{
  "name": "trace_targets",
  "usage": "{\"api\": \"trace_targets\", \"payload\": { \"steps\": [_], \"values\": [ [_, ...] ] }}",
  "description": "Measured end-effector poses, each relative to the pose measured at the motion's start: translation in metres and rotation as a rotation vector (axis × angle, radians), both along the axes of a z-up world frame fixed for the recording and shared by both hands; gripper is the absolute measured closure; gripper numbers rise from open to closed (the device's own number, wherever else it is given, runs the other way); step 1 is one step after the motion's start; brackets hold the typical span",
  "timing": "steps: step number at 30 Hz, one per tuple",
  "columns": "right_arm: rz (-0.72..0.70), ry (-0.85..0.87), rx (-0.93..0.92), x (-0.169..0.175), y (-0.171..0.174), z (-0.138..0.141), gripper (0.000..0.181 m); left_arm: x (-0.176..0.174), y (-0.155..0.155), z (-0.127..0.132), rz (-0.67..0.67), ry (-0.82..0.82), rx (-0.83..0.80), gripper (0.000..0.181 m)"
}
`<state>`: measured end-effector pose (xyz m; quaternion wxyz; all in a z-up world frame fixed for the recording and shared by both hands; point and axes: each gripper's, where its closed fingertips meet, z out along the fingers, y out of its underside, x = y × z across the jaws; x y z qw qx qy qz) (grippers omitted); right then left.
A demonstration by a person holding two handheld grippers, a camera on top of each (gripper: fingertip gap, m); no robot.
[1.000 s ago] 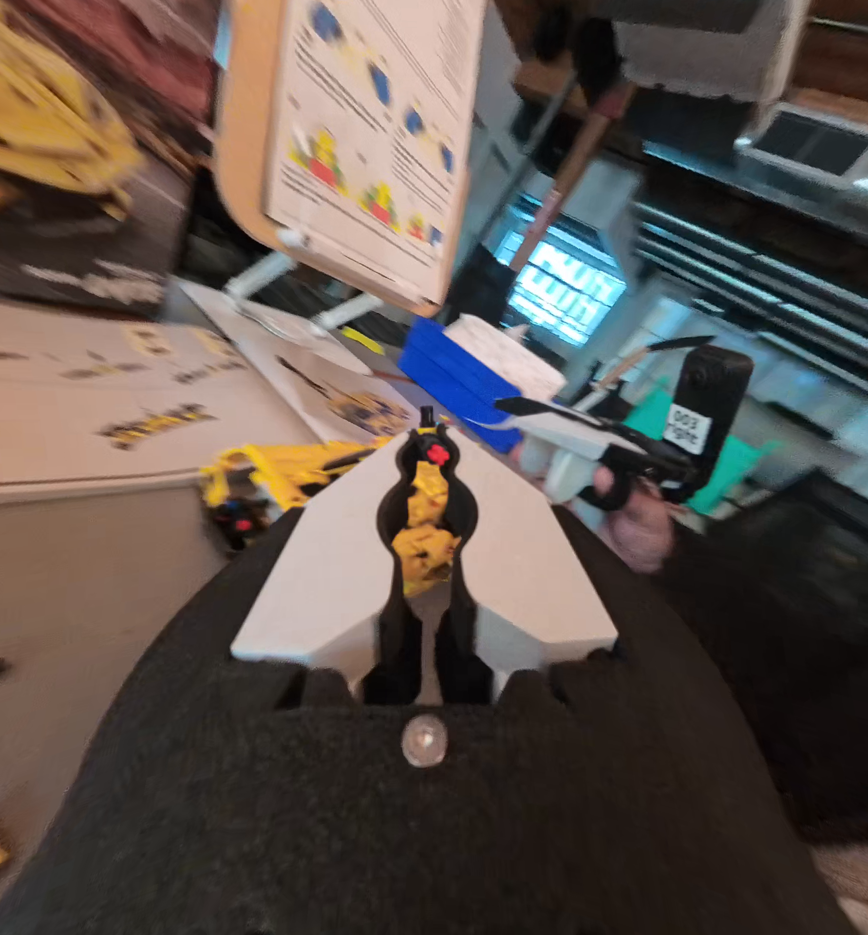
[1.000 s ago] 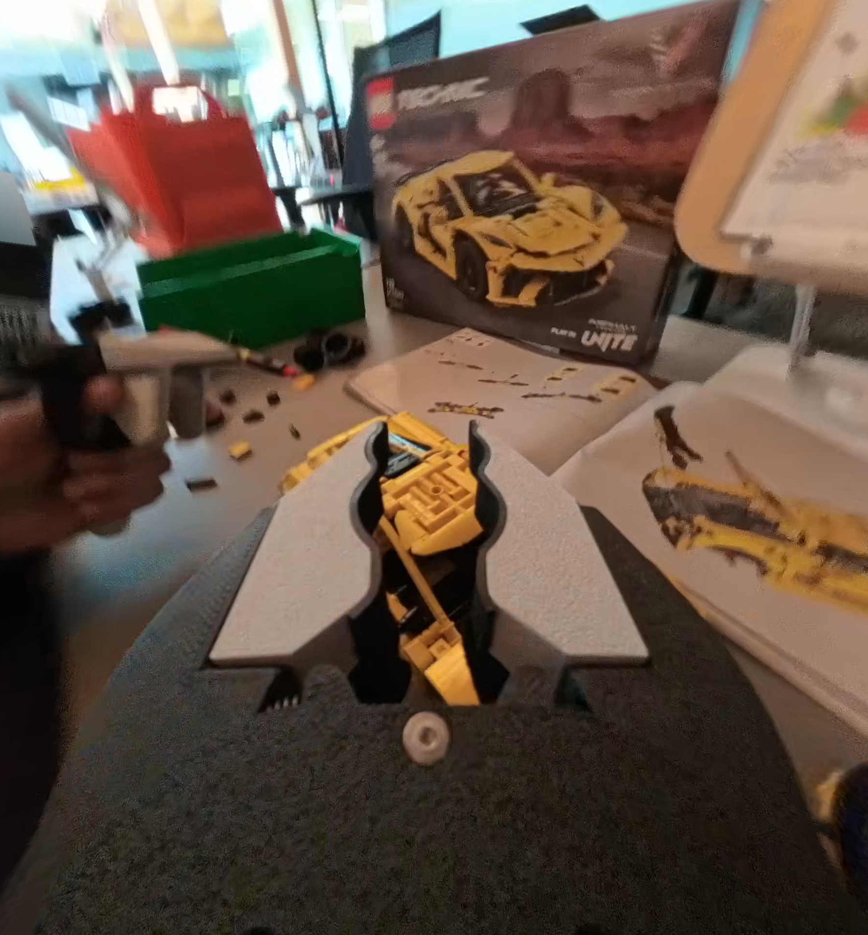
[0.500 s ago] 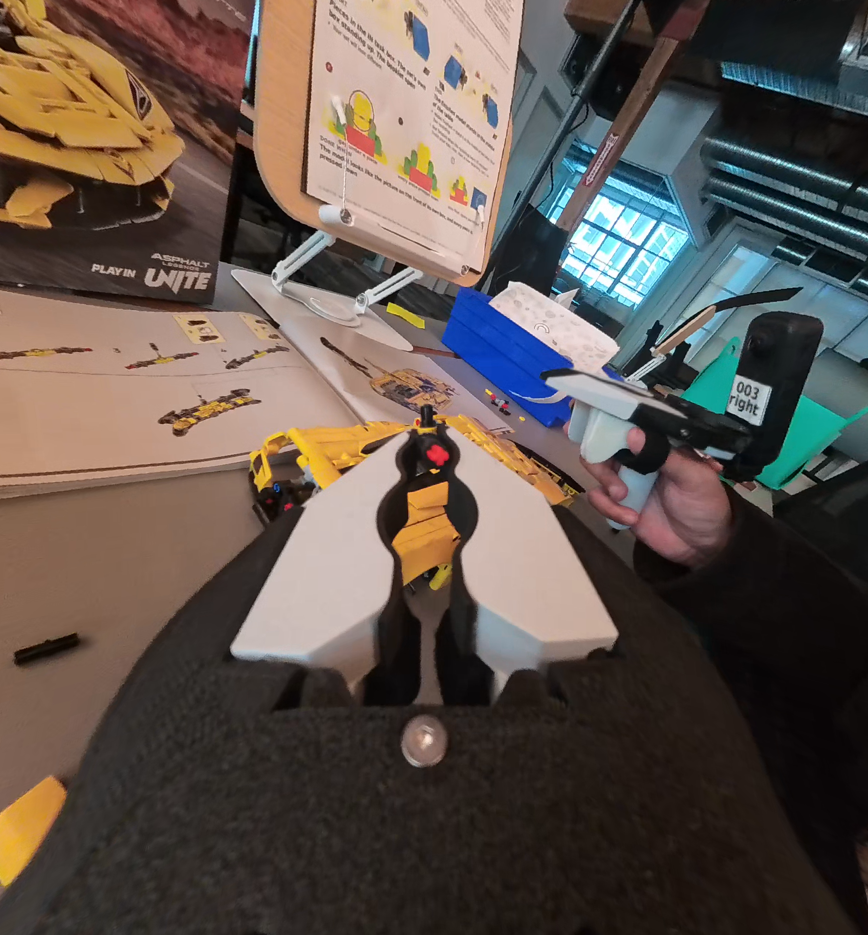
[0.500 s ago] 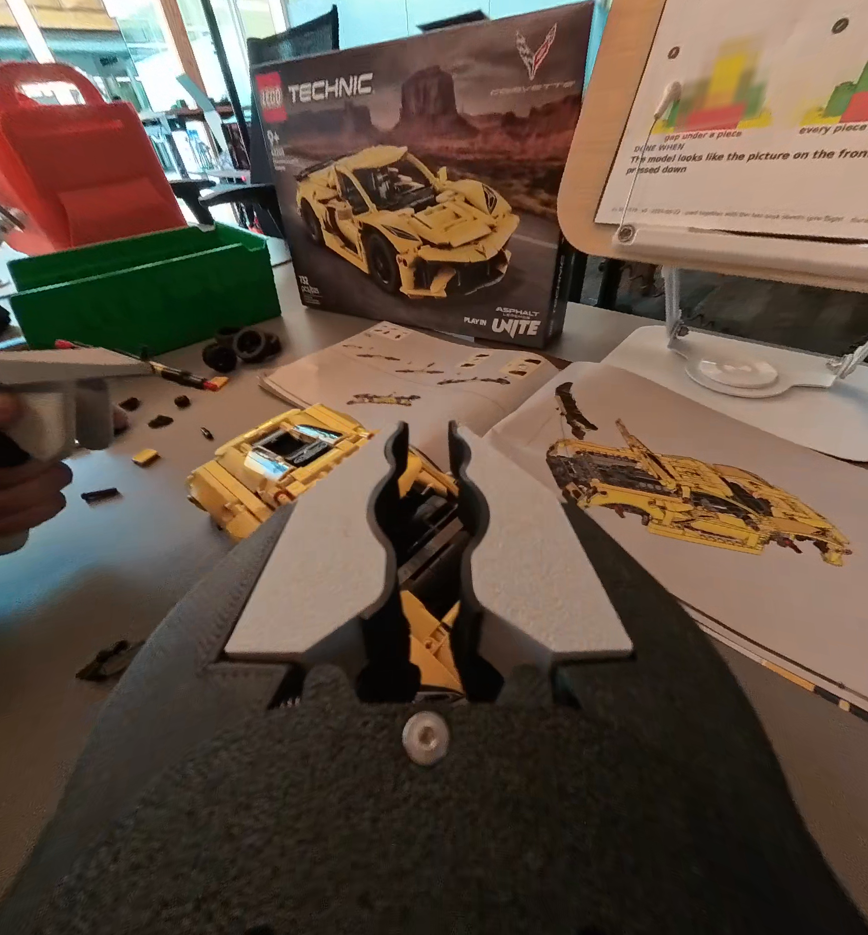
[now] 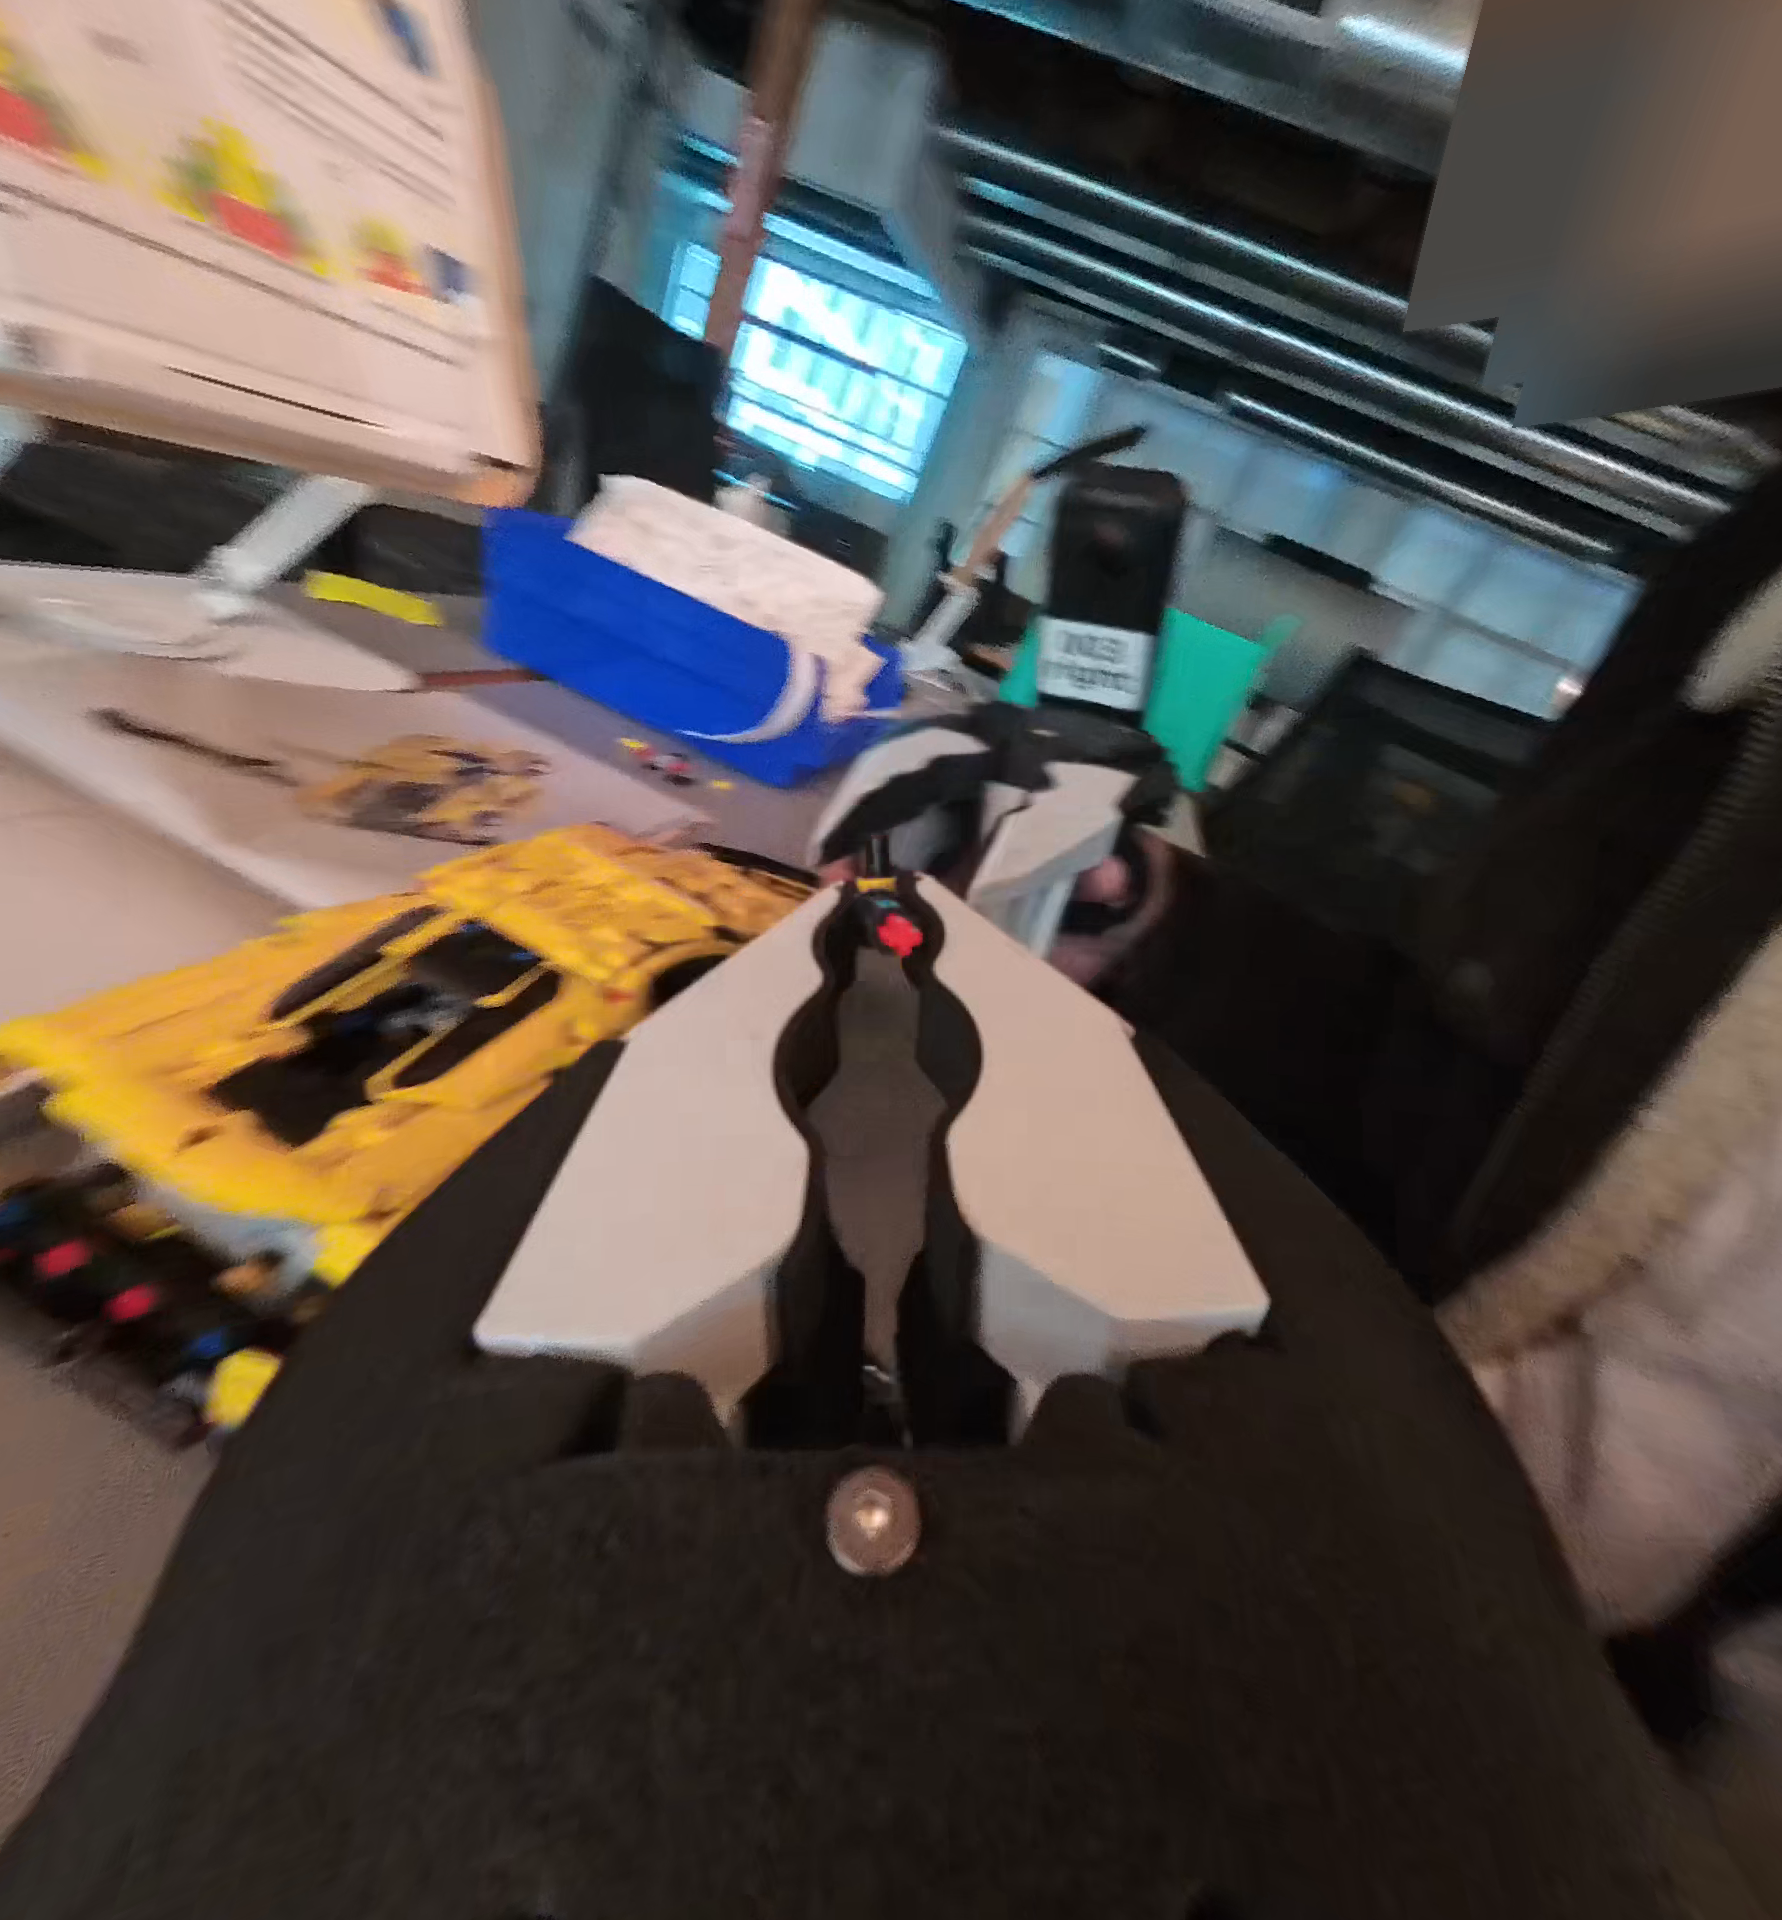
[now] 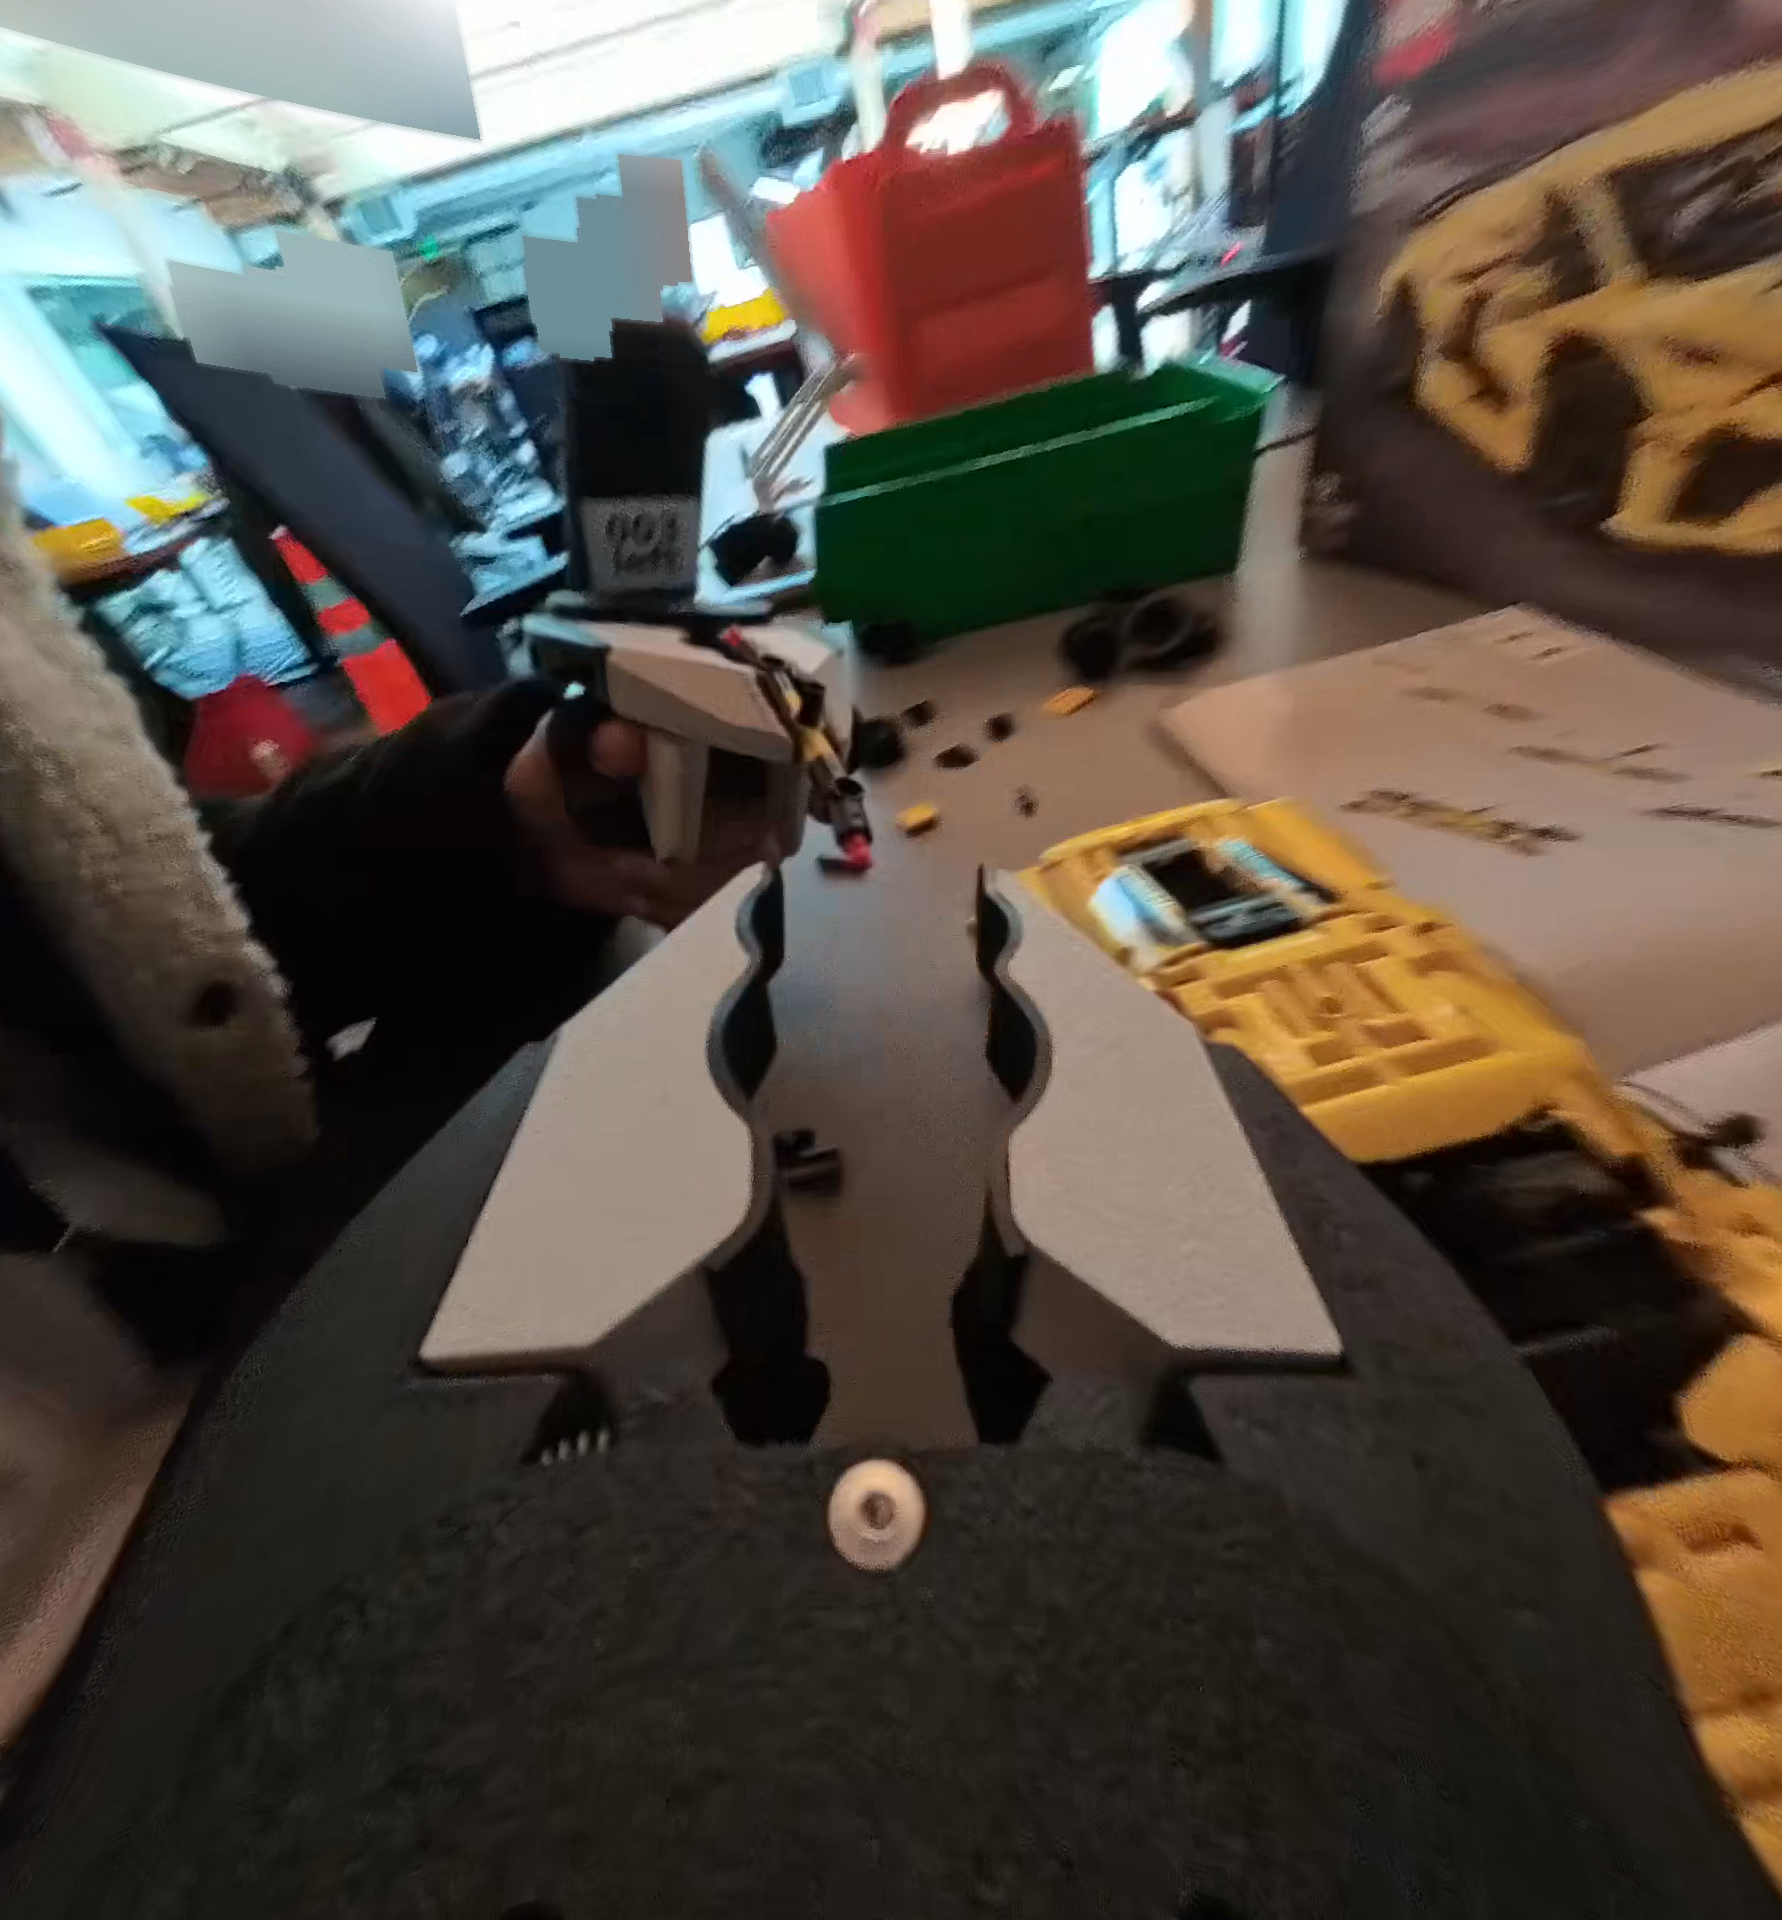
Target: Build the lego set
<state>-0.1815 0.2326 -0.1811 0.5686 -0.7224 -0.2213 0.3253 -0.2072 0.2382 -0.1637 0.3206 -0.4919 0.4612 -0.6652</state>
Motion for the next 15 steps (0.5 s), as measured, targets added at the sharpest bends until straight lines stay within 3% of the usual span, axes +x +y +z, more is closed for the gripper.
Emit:
{"api": "trace_targets", "payload": {
  "steps": [2,4,7,10,12,15],
  "values": [
    [0.056,-0.025,-0.024,-0.011,-0.006,-0.006,0.146,0.0,-0.019,-0.001,-0.069,0.002,0.069,0.174],
    [0.111,-0.065,-0.036,-0.019,-0.015,-0.011,0.16,0.003,-0.03,-0.008,-0.092,0.029,0.137,0.174],
    [0.146,-0.15,-0.055,-0.025,-0.023,-0.02,0.173,0.004,-0.036,-0.016,-0.102,0.066,0.185,0.174],
    [0.159,-0.217,-0.085,-0.021,-0.027,-0.029,0.174,0.007,-0.039,-0.027,-0.111,0.111,0.206,0.174],
    [0.154,-0.285,-0.159,-0.013,-0.03,-0.044,0.174,0.008,-0.035,-0.037,-0.074,0.177,0.228,0.172],
    [0.099,-0.517,-0.322,0.017,-0.044,-0.08,0.174,-0.01,-0.01,-0.029,0.05,0.201,0.162,0.156]
  ]
}}
